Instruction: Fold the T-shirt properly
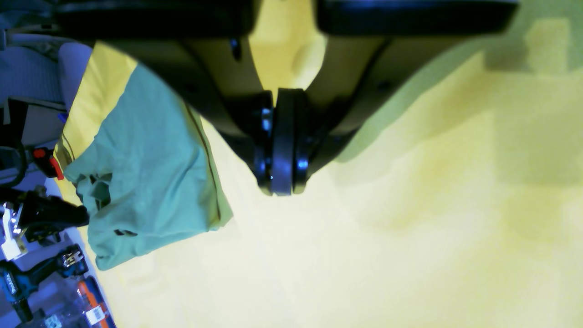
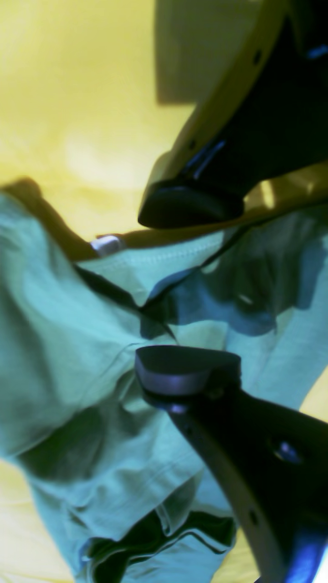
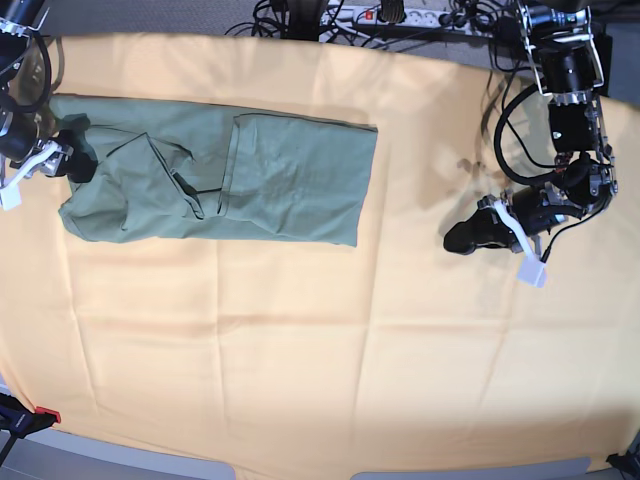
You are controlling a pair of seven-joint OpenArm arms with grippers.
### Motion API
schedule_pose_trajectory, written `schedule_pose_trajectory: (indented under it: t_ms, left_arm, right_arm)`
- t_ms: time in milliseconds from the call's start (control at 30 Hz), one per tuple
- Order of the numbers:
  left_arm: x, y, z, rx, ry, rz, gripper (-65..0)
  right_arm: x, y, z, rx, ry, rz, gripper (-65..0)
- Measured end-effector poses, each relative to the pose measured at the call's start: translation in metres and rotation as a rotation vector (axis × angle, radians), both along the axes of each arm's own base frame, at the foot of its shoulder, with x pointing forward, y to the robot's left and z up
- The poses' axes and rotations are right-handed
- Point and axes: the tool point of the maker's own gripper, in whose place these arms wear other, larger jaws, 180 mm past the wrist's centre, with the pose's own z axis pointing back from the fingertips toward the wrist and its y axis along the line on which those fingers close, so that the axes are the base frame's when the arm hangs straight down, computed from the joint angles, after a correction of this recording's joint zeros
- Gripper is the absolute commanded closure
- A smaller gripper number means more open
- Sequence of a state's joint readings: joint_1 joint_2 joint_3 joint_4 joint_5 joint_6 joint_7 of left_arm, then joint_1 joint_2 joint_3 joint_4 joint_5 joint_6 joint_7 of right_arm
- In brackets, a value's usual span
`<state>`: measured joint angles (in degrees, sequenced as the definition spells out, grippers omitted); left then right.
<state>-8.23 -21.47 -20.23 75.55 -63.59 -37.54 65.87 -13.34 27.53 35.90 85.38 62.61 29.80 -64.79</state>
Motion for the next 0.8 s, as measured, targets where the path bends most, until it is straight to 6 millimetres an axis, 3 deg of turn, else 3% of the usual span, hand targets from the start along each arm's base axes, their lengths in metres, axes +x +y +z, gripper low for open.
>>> schedule_pose_trajectory:
  t_ms: [567, 800]
  left_arm:
    - [-0.004, 0.000, -0.004, 0.012, 0.019, -0.013, 0.0]
    - [-0.004, 0.000, -0.004, 0.012, 0.019, -0.013, 0.0]
  right_arm:
    - [-0.007, 0.016, -0.011, 0.250, -0.047, 0.009, -42.0]
    - [-0.017, 0.046, -0.008, 0.333, -0.029, 0.155, -42.0]
